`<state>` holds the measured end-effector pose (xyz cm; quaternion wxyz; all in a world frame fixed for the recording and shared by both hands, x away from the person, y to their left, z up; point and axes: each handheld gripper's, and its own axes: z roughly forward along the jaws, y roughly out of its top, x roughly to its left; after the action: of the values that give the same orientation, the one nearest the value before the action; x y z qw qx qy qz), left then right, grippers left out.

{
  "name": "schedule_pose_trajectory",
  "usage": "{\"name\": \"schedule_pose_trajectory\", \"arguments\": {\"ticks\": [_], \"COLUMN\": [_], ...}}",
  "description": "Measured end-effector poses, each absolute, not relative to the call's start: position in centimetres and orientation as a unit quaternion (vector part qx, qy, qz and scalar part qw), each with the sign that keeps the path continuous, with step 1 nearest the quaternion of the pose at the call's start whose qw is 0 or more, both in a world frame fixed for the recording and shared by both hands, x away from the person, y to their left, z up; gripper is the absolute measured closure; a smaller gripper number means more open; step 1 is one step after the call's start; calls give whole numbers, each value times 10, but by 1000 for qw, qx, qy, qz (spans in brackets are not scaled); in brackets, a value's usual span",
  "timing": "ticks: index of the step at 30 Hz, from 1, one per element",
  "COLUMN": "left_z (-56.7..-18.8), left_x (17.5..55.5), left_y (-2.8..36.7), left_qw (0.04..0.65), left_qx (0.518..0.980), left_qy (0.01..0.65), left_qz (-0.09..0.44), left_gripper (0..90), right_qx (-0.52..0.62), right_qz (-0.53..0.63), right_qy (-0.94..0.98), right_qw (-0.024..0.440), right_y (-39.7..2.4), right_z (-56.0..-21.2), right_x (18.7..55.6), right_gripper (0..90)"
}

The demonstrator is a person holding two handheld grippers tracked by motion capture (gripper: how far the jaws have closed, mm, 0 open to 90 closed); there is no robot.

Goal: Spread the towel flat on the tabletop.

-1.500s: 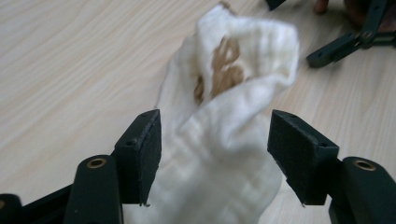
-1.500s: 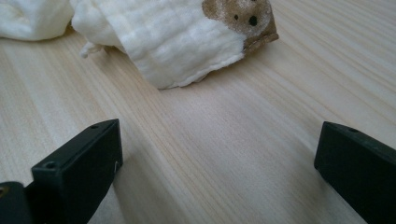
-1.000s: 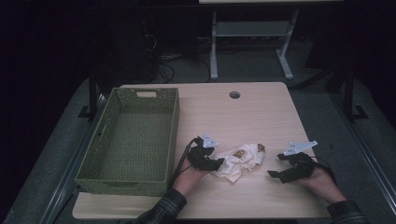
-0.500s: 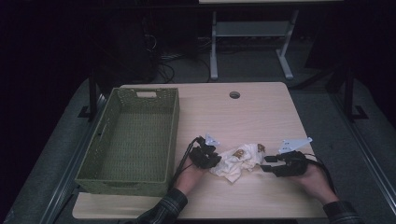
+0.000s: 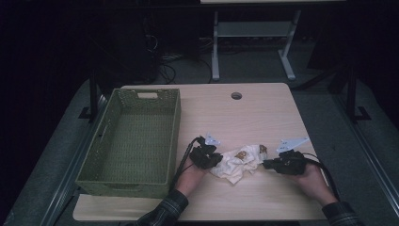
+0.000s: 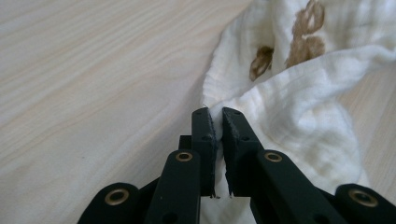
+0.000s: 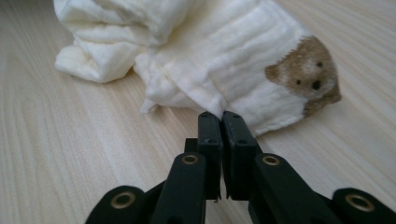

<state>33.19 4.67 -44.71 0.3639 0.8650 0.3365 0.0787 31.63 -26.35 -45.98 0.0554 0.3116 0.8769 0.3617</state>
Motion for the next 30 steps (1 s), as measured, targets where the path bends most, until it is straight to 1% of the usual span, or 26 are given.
{"name": "schedule_pose_trajectory", "arguments": {"ticks": [4, 8, 14, 19, 21, 23, 25, 26, 27, 28, 30], "left_z": [-439, -430, -431, -430, -430, -431, -430, -431, -432, -432, -436], "left_x": [330, 331, 332, 332, 332, 333, 334, 334, 337, 337, 341], "left_y": [48, 49, 50, 50, 50, 49, 48, 47, 46, 46, 46], "left_qw": [375, 386, 387, 393, 395, 397, 392, 390, 390, 390, 390], "left_qx": [861, 856, 853, 852, 851, 851, 855, 855, 855, 855, 852], "left_qy": [333, 330, 336, 333, 332, 331, 329, 329, 328, 328, 334], "left_qz": [82, 91, 92, 94, 97, 95, 90, 90, 95, 95, 99], "left_gripper": [832, 832, 821, 797, 761, 793, 854, 853, 768, 729, 694], "right_qx": [321, 324, 333, 332, 332, 334, 333, 333, 334, 334, 335], "right_qz": [379, 393, 405, 413, 416, 416, 418, 417, 418, 418, 416], "right_qy": [866, 858, 848, 843, 842, 841, 840, 841, 840, 840, 841], "right_qw": [56, 68, 78, 88, 91, 90, 90, 91, 91, 91, 89], "right_y": [-272, -283, -295, -301, -302, -303, -304, -305, -305, -305, -305], "right_z": [-453, -444, -436, -431, -430, -430, -430, -430, -430, -430, -430], "right_x": [318, 319, 321, 319, 319, 319, 319, 319, 319, 319, 319], "right_gripper": [878, 878, 879, 878, 879, 879, 879, 879, 879, 879, 879]}}
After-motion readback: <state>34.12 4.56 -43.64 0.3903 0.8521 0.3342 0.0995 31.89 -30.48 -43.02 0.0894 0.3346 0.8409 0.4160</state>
